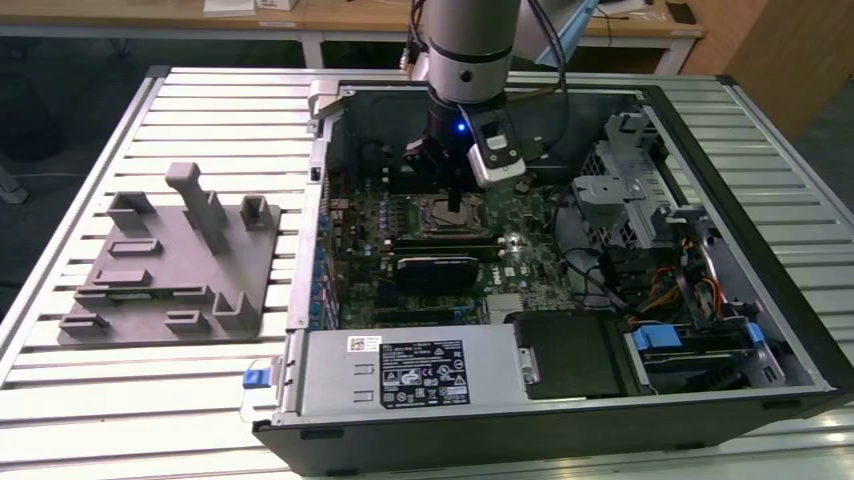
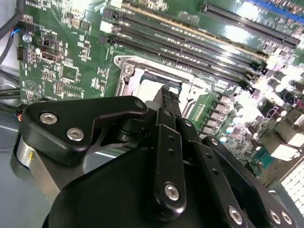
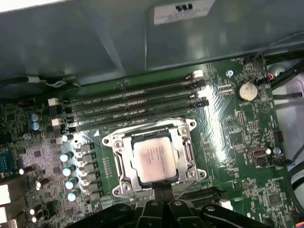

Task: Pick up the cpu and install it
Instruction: 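Install the second cpu locking lever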

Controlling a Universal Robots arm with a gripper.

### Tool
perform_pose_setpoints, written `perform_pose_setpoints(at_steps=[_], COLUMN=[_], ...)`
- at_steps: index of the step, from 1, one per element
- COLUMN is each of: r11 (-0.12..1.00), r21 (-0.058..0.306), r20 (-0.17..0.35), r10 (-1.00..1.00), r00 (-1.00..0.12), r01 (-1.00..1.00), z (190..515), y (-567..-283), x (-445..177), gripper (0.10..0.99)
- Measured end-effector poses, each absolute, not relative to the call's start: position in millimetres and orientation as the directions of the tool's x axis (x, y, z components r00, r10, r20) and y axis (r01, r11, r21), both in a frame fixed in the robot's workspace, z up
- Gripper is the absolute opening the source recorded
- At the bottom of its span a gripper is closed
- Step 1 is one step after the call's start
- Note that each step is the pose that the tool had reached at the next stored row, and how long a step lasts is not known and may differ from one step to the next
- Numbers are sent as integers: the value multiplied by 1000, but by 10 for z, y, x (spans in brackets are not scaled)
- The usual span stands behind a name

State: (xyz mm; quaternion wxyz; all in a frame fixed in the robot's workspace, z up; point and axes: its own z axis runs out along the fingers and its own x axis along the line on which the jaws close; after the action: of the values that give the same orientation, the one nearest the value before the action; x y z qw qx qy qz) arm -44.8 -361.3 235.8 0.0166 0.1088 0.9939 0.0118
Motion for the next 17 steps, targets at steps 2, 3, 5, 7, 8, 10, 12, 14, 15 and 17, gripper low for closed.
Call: perform_pose_setpoints(at_steps=[2,3,5,7,8,10,12,14,15,17], r11=[976,976,976,976,976,978,981,985,986,987], r21=[27,27,27,27,27,27,27,27,27,27], r20=[-30,-30,-30,-30,-30,-30,-30,-30,-30,-30], r10=[217,217,217,217,215,207,191,173,166,156], r00=[-976,-976,-976,-976,-976,-978,-981,-984,-986,-987], r01=[216,216,216,216,215,206,190,172,165,155], z=[2358,2358,2357,2355,2352,2344,2335,2327,2322,2310], y=[-3647,-3664,-3700,-3732,-3744,-3760,-3767,-3773,-3776,-3779], x=[-448,-448,-448,-448,-448,-449,-452,-456,-462,-493], gripper=[106,106,106,106,106,106,106,106,106,106])
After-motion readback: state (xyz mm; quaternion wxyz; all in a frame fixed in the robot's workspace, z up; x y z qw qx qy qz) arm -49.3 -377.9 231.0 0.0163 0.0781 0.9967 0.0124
